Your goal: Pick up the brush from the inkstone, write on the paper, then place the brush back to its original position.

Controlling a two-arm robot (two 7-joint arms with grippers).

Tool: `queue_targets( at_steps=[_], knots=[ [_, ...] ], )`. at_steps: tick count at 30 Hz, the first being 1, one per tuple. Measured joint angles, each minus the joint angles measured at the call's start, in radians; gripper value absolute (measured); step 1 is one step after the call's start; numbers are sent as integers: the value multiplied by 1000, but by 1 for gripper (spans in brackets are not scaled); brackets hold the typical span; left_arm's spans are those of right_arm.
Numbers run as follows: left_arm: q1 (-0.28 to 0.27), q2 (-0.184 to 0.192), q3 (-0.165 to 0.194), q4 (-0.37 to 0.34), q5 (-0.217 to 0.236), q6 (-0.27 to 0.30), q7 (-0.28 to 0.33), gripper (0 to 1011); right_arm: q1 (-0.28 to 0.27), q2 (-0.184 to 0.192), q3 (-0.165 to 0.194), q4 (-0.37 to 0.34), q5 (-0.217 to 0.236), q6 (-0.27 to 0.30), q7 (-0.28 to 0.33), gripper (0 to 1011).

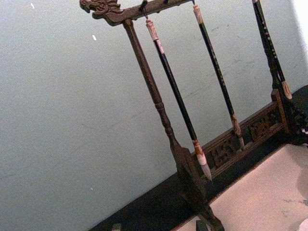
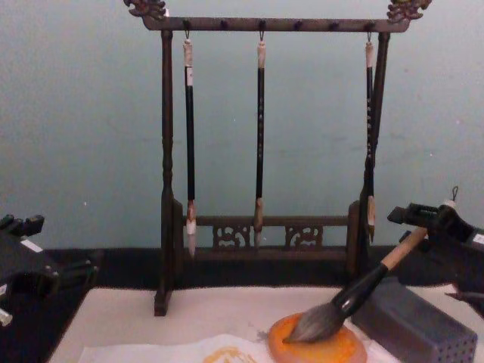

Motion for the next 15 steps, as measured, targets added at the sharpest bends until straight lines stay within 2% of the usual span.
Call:
queue_targets(
  at_steps=[2,3,4,6,7,9,11,15],
  knots=[
    [0,0,0,0,0,0,0,1001,0,0,0,0,0,0,0,534],
    [0,0,0,0,0,0,0,1001,0,0,0,0,0,0,0,534],
    [0,0,0,0,0,0,0,1001,0,0,0,0,0,0,0,602],
    [0,0,0,0,0,0,0,1001,0,0,1,-1,0,0,0,642],
    [0,0,0,0,0,0,0,1001,-1,0,1,-1,0,1,0,702],
    [0,0,0,0,0,0,0,1001,-1,0,1,-1,0,1,0,732],
    [0,0,0,0,0,0,0,1001,-1,0,1,-1,-1,1,0,816],
    [0,0,0,0,0,0,0,1001,-1,0,1,-1,-1,1,0,912]
  ],
)
